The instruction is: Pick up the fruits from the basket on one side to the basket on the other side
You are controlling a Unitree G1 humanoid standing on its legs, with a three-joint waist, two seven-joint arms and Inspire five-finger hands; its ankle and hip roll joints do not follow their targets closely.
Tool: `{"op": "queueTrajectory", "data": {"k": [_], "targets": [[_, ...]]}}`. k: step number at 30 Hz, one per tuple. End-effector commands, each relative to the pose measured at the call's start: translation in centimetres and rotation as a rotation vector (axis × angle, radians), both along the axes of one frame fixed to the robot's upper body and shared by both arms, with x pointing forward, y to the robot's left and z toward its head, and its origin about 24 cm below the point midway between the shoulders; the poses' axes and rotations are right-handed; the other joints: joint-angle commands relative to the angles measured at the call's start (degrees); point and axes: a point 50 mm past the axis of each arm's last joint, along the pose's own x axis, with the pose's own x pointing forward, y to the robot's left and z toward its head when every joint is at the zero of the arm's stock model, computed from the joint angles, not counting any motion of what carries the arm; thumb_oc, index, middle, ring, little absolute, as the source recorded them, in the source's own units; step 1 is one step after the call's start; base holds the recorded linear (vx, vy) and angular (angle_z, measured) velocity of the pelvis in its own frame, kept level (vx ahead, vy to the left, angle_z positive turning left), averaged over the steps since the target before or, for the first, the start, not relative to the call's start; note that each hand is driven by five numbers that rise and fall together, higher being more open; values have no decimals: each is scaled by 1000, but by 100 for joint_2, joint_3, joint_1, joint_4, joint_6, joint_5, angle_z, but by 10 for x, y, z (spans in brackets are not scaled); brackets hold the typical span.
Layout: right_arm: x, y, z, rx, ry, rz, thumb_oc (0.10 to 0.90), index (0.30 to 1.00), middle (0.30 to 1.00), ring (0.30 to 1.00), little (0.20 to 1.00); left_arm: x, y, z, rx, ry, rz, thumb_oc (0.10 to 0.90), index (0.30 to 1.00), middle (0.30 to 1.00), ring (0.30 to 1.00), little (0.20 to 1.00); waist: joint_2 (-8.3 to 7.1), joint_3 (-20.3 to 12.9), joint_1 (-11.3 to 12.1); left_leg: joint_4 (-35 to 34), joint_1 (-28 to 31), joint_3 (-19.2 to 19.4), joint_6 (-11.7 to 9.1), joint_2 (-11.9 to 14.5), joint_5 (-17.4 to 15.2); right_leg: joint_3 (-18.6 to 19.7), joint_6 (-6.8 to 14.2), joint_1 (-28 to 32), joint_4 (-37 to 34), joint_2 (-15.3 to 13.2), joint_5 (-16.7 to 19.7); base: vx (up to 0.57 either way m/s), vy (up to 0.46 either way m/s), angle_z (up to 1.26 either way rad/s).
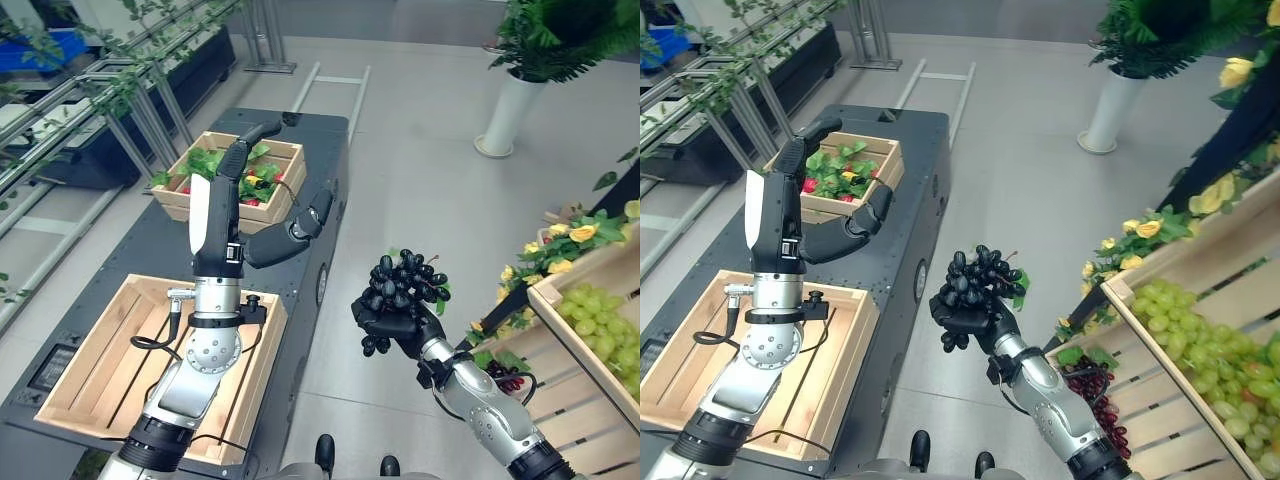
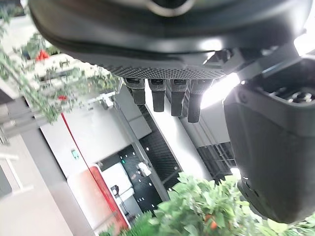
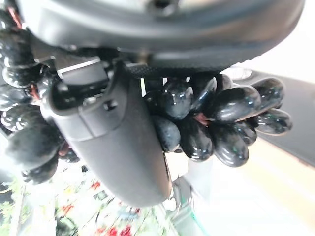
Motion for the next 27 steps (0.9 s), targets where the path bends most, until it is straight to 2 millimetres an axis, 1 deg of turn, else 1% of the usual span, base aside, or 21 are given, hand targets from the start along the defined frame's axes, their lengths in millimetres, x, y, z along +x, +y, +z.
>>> {"op": "queueTrajectory", "data": {"k": [1, 3, 4, 5, 6, 7, 8, 10, 11, 12, 13, 14, 15, 16, 18, 19, 20, 22, 24, 26, 27], "targets": [[14, 6, 46, 89, -288, -62, 400, 300, 300, 300, 300, 7, -9, 20, -109, -130, -73, 800, 900, 900, 900, 900, -163, -454, -149, 10, 399, 67, -17, -181, -966, 109, 163, -257, 234, 36, -34, 12, -5, -23], [14, 6, 45, 87, -287, -62, 400, 300, 300, 300, 300, 7, -12, 20, -109, -137, -81, 800, 900, 900, 900, 900, -168, -398, -185, 91, 397, 133, 1, -183, -1006, 152, 155, -303, 328, 54, -68, 4, -6, -30], [13, 5, 44, 82, -285, -67, 400, 300, 300, 300, 300, 7, -13, 20, -113, -138, -90, 800, 900, 900, 900, 900, -167, -337, -221, 183, 397, 169, 15, -190, -1066, 180, 153, -306, 393, 65, -113, -60, -24, -25], [14, 3, 43, 68, -295, -64, 400, 300, 300, 300, 300, 9, -17, 21, -120, -147, -108, 800, 900, 900, 900, 900, -183, -153, -297, 505, 235, 256, 37, -209, -1156, 266, 124, -469, 626, 117, -158, -59, -21, -24], [14, 3, 43, 68, -295, -64, 400, 300, 300, 300, 300, 9, -17, 21, -120, -148, -109, 800, 900, 900, 900, 900, -182, -154, -293, 515, 227, 260, 37, -208, -1161, 269, 123, -479, 635, 117, -162, -170, -41, -41], [16, -1, 44, 55, -315, -69, 400, 300, 300, 300, 300, 12, -21, 24, -125, -165, -124, 800, 900, 900, 900, 900, -179, 75, -380, 729, 64, 290, 46, -205, -1177, 328, 96, -661, 870, 173, -199, -111, -20, -39], [16, -1, 44, 55, -316, -69, 400, 300, 300, 300, 300, 12, -21, 24, -125, -165, -125, 800, 900, 900, 900, 900, -178, 77, -375, 743, 55, 293, 46, -204, -1183, 330, 96, -671, 882, 174, -204, -226, -38, -40], [22, -4, 53, 40, -374, -59, 400, 300, 300, 300, 300, 18, -29, 33, -124, -222, -145, 800, 900, 900, 900, 900, -179, 442, -512, 985, -199, 333, 49, -224, -1208, 408, 62, -948, 1141, 241, -255, -244, -19, -20], [23, -4, 55, 39, -381, -59, 400, 300, 300, 300, 300, 18, -30, 34, -124, -229, -145, 800, 900, 900, 900, 900, -177, 477, -520, 1022, -238, 339, 48, -222, -1216, 413, 58, -986, 1183, 246, -266, -256, -8, -25], [27, -7, 61, 32, -408, -53, 400, 300, 300, 300, 300, 21, -34, 40, -124, -264, -148, 800, 900, 900, 900, 900, -168, 685, -588, 1203, -420, 352, 28, -214, -1225, 445, 35, -1143, 1348, 275, -301, -191, -8, -26], [28, -8, 63, 31, -418, -52, 400, 300, 300, 300, 300, 21, -35, 43, -126, -277, -150, 800, 900, 900, 900, 900, -166, 778, -610, 1292, -497, 344, 16, -217, -1222, 446, 27, -1215, 1435, 286, -308, -267, -32, -23], [30, -10, 67, 25, -438, -57, 400, 300, 300, 300, 300, 24, -39, 48, -133, -302, -163, 800, 900, 900, 900, 900, -170, 997, -662, 1546, -704, 326, -9, -222, -1238, 435, 9, -1397, 1640, 291, -321, -175, -30, -11], [30, -10, 68, 25, -443, -56, 400, 300, 300, 300, 300, 24, -40, 49, -134, -309, -165, 800, 900, 900, 900, 900, -171, 1040, -670, 1608, -756, 324, -15, -221, -1246, 424, 7, -1450, 1695, 290, -328, -209, -56, -12], [31, -11, 71, 21, -459, -55, 400, 300, 300, 300, 300, 25, -43, 53, -132, -331, -171, 800, 900, 900, 900, 900, -186, 1224, -705, 1849, -965, 329, -33, -221, -1279, 397, -11, -1638, 1883, 284, -347, -156, -49, -10], [32, -12, 73, 18, -473, -60, 400, 300, 300, 300, 300, 27, -45, 56, -139, -345, -173, 800, 900, 900, 900, 900, -197, 1377, -727, 2045, -1164, 328, -47, -216, -1289, 367, -37, -1819, 2055, 278, -359, -152, -47, -5], [34, -12, 75, 29, -483, -58, 400, 300, 300, 300, 300, 28, -47, 60, -142, -369, -166, 800, 900, 900, 900, 900, -209, 1537, -744, 2269, -1397, 320, -61, -222, -1316, 344, -60, -2026, 2256, 275, -382, -113, -29, 0], [34, -12, 75, 30, -486, -59, 400, 300, 300, 300, 300, 28, -47, 60, -141, -374, -165, 800, 900, 900, 900, 900, -213, 1560, -748, 2311, -1440, 321, -64, -221, -1320, 339, -63, -2065, 2294, 272, -386, -145, -50, -1], [38, -13, 78, 27, -507, -68, 400, 300, 300, 300, 300, 32, -50, 66, -159, -406, -154, 800, 900, 900, 900, 900, -256, 1831, -790, 2777, -1858, 373, -105, -203, -1386, 261, -100, -2412, 2625, 247, -417, -116, -40, -5], [40, -15, 81, 26, -524, -80, 400, 300, 300, 300, 300, 33, -54, 70, -163, -424, -150, 800, 900, 900, 900, 900, -279, 2002, -814, 3091, -2158, 376, -145, -183, -1439, 224, -133, -2624, 2856, 237, -459, -69, -36, -2], [41, -15, 81, 26, -534, -86, 400, 300, 300, 300, 300, 34, -56, 71, -168, -429, -148, 800, 900, 900, 900, 900, -280, 2009, -830, 3256, -2386, 381, -163, -170, -1470, 197, -153, -2803, 2978, 227, -492, -23, -45, -1], [42, -15, 82, 29, -541, -88, 400, 300, 300, 300, 300, 35, -58, 71, -171, -431, -143, 800, 900, 900, 900, 900, -290, 2009, -843, 3435, -2655, 408, -182, -145, -1479, 168, -181, -3031, 3133, 225, -544, -9, -50, -2]]}}
